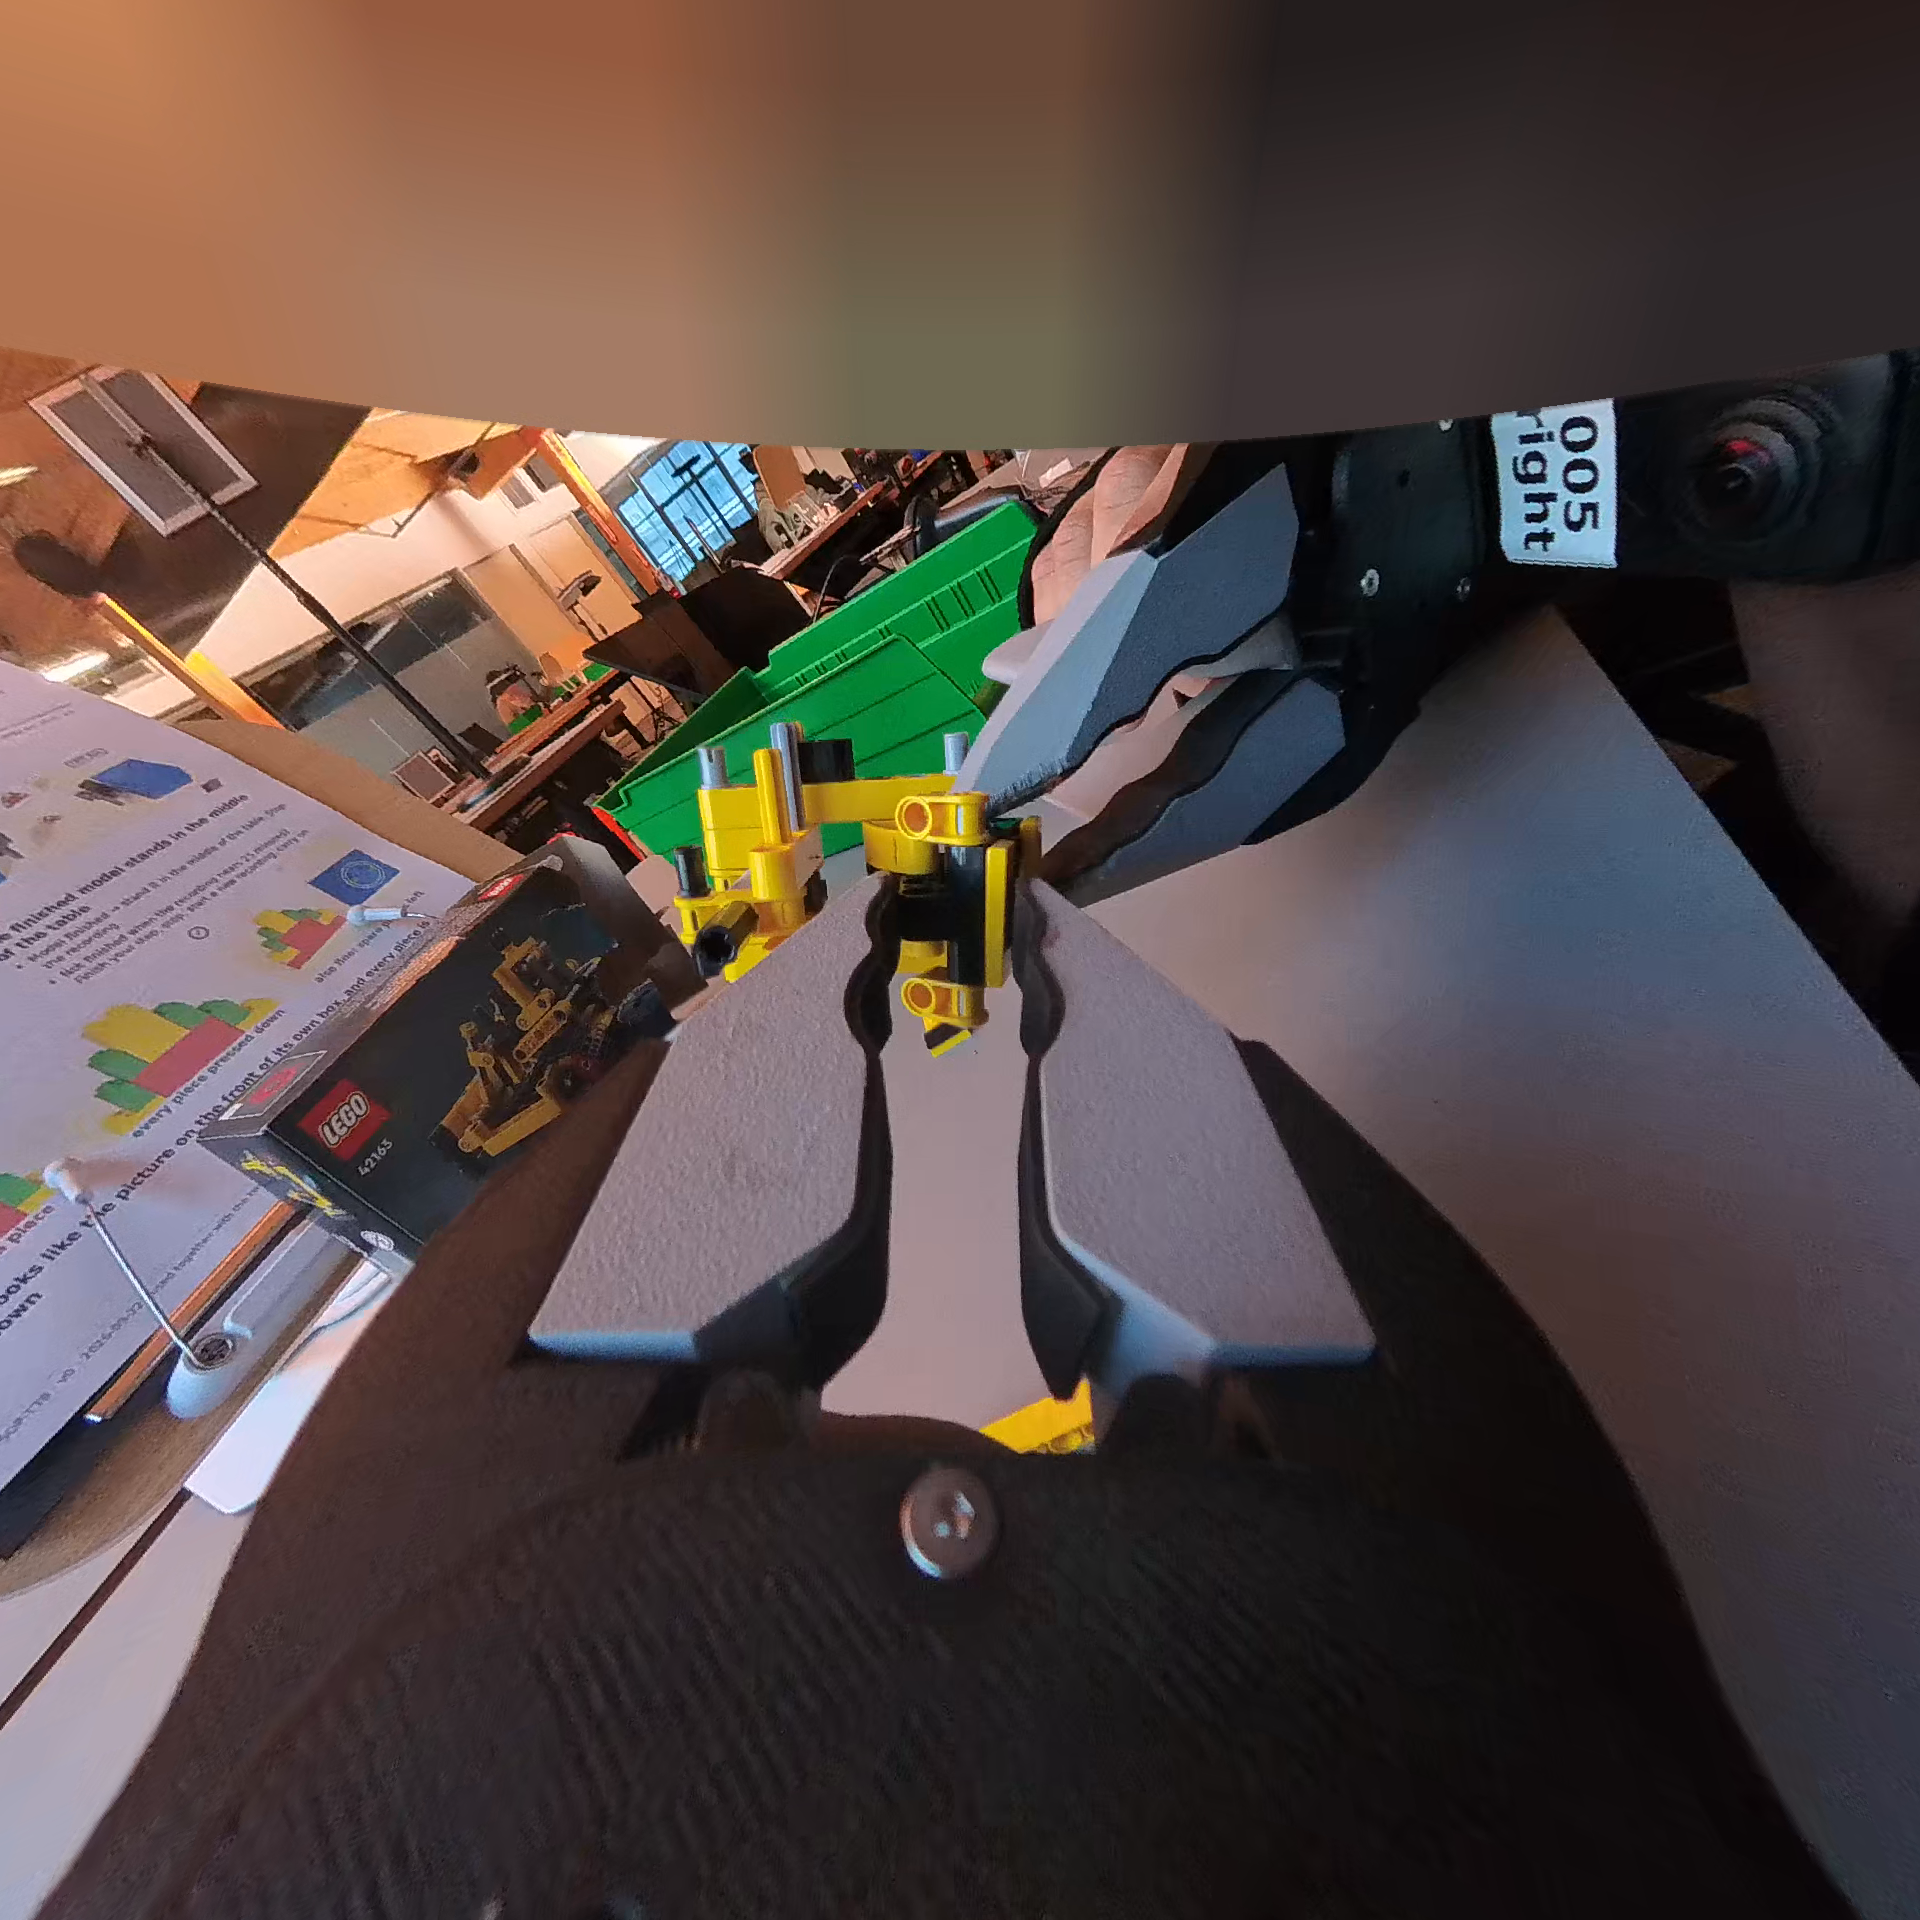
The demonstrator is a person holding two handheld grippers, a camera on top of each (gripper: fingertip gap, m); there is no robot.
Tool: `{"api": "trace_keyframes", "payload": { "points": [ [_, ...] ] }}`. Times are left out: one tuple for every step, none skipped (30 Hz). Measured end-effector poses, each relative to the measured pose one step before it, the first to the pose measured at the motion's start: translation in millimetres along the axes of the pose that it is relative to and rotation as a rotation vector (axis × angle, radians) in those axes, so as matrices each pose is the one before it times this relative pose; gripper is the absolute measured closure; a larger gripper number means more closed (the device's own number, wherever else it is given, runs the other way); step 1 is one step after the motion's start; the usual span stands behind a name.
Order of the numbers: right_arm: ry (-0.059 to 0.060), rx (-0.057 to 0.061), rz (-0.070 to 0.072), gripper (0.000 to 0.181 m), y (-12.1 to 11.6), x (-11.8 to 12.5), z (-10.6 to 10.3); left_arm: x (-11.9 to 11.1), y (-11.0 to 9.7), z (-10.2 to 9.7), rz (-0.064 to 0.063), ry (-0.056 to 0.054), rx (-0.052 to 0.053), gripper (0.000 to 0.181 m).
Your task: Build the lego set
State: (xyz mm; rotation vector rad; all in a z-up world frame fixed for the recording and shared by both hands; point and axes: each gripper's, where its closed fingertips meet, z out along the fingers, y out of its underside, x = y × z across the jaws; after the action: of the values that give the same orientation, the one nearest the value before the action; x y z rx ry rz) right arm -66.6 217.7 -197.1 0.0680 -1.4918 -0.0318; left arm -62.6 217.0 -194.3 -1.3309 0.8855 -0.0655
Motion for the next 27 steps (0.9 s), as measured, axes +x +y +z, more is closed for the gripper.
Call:
{"api": "trace_keyframes", "payload": {
  "points": [
    [-0.0115,0.0028,0.0231,0.166,1.01,-1.25,0.61,-0.36,1.10,0.46,-0.0140,0.0013,-0.0074,0.163],
    [-0.0208,0.0015,0.0386,0.166,2.46,-1.98,1.02,-0.87,2.11,0.96,-0.0325,0.0031,-0.0132,0.163],
    [-0.0270,-0.0029,0.0483,0.166,3.89,-2.25,1.22,-1.88,3.09,2.08,-0.0556,0.0041,-0.0173,0.163],
    [-0.0216,-0.0050,0.0480,0.166,4.68,-1.35,1.75,-2.97,3.22,2.74,-0.0682,0.0051,-0.0198,0.163],
    [-0.0144,-0.0044,0.0381,0.165,4.02,-0.74,1.55,-3.50,2.31,2.57,-0.0702,0.0037,-0.0223,0.164],
    [-0.0100,-0.0006,0.0254,0.165,2.49,-0.81,1.35,-2.81,1.48,1.96,-0.0685,0.0057,-0.0150,0.163],
    [-0.0060,0.0015,0.0107,0.165,0.91,-0.88,0.86,-1.39,1.11,0.77,-0.0494,0.0091,-0.0099,0.163],
    [-0.0053,-0.0012,-0.0013,0.165,0.18,-1.24,0.44,-0.18,1.11,0.17,-0.0281,0.0106,-0.0086,0.163],
    [-0.0065,-0.0034,-0.0079,0.164,-0.15,-1.95,0.54,0.00,2.00,0.10,-0.0252,0.0097,-0.0145,0.163],
    [-0.0053,-0.0036,-0.0113,0.165,-0.28,-1.96,0.36,0.09,2.21,0.23,-0.0270,0.0091,-0.0164,0.163],
    [-0.0039,-0.0019,-0.0101,0.165,-0.37,-1.63,0.37,0.12,1.91,0.22,-0.0252,0.0089,-0.0134,0.163],
    [-0.0047,-0.0008,-0.0035,0.164,-0.16,-1.33,0.40,0.01,1.49,0.15,-0.0217,0.0081,-0.0099,0.163],
    [-0.0066,0.0005,0.0051,0.164,0.11,-1.14,0.42,-0.26,1.38,-0.04,-0.0203,0.0067,-0.0093,0.163],
    [-0.0078,0.0012,0.0100,0.164,0.21,-0.89,0.61,-0.40,1.13,0.02,-0.0182,0.0043,-0.0070,0.163],
    [-0.0089,0.0018,0.0115,0.164,0.40,-1.00,0.63,-0.58,1.07,0.26,-0.0177,0.0031,-0.0074,0.163],
    [-0.0099,0.0021,0.0108,0.164,0.59,-1.33,0.76,-0.78,1.32,0.27,-0.0203,0.0028,-0.0090,0.164],
    [-0.0133,0.0013,0.0110,0.164,0.71,-1.88,1.00,-0.94,1.73,0.33,-0.0265,0.0038,-0.0124,0.164],
    [-0.0176,0.0003,0.0137,0.163,1.05,-2.57,1.29,-1.28,2.64,0.57,-0.0360,0.0054,-0.0179,0.164],
    [-0.0189,-0.0005,0.0166,0.163,1.17,-2.58,1.37,-1.58,3.09,0.78,-0.0462,0.0067,-0.0208,0.164],
    [-0.0174,0.0005,0.0169,0.163,0.87,-2.15,1.50,-2.08,3.02,0.90,-0.0567,0.0079,-0.0191,0.164],
    [-0.0165,0.0009,0.0154,0.162,0.87,-2.18,1.45,-2.10,2.92,0.74,-0.0676,0.0110,-0.0172,0.163],
    [-0.0151,-0.0003,0.0149,0.161,1.06,-2.07,1.59,-2.34,2.62,0.83,-0.0744,0.0126,-0.0144,0.163],
    [-0.0141,0.0003,0.0155,0.161,1.01,-1.78,1.28,-2.59,2.46,0.61,-0.0730,0.0129,-0.0124,0.163],
    [-0.0135,0.0030,0.0161,0.162,0.44,-1.55,0.90,-2.09,2.21,0.50,-0.0632,0.0154,-0.0115,0.164],
    [-0.0109,0.0055,0.0179,0.162,0.14,-0.93,0.67,-1.40,1.52,0.19,-0.0530,0.0184,-0.0063,0.164],
    [-0.0019,0.0066,0.0182,0.162,0.01,0.82,0.42,-0.53,-0.37,-0.26,-0.0453,0.0208,0.0048,0.163],
    [-0.0014,0.0038,0.0183,0.162,0.13,1.22,0.13,-0.33,-1.32,-0.44,-0.0381,0.0167,0.0100,0.164]
  ]
}}
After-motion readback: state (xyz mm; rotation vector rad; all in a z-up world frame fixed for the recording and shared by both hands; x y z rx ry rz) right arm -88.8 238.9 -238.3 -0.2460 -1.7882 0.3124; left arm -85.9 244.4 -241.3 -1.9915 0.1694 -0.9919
